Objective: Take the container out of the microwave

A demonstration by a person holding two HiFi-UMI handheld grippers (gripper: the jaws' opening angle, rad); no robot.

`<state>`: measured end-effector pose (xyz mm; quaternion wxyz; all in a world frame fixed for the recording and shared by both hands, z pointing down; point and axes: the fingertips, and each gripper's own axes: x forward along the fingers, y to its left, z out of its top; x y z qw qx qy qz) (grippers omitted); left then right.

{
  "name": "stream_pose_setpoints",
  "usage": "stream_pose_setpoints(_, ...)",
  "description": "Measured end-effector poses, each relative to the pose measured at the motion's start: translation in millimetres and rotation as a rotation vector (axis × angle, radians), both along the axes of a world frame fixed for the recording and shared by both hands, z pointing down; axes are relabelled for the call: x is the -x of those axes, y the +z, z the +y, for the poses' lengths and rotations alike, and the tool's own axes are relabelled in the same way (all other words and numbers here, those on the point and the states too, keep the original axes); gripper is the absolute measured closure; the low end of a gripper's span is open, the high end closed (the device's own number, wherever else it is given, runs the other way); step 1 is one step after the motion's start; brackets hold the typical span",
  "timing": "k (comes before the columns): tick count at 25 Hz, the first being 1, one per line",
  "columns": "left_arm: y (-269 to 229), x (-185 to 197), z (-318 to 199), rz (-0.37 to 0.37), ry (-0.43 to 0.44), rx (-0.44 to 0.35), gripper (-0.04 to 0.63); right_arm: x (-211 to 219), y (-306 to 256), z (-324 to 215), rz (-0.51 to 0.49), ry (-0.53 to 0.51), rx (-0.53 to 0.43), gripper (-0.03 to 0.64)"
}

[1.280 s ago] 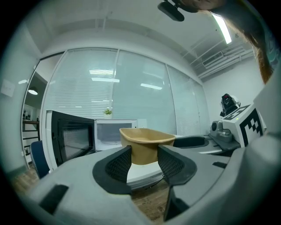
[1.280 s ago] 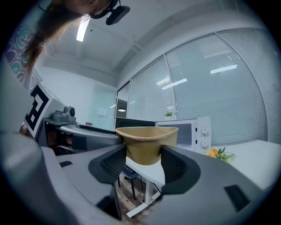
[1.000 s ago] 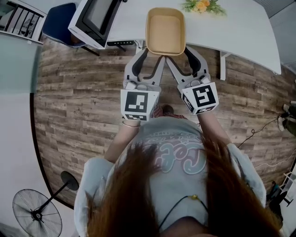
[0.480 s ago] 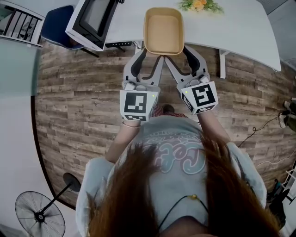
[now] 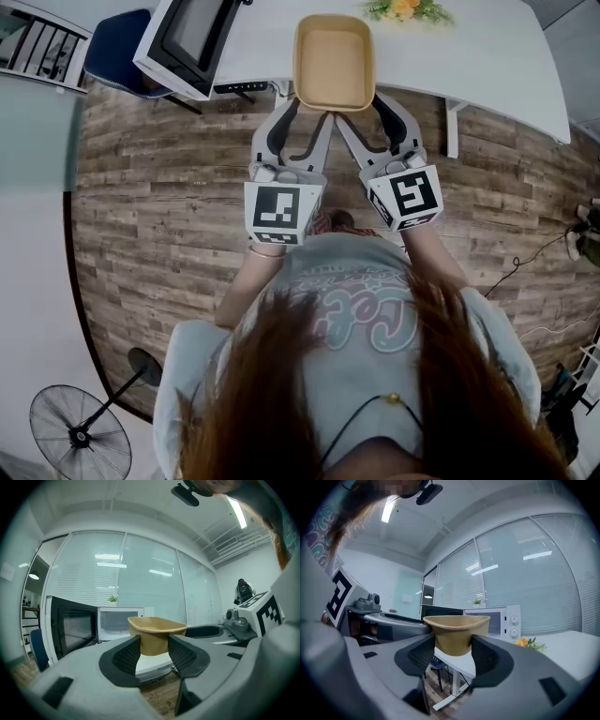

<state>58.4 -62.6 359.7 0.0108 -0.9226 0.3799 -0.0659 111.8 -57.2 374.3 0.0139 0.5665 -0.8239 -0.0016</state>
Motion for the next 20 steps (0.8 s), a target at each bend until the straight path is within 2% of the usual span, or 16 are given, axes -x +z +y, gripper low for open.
stream_pose_setpoints(20, -2.4, -6.2, 4.3, 0.002, 0.008, -0.007, 0.413, -6.2, -2.2, 4.9, 0.002, 0.011, -0.007, 0.383)
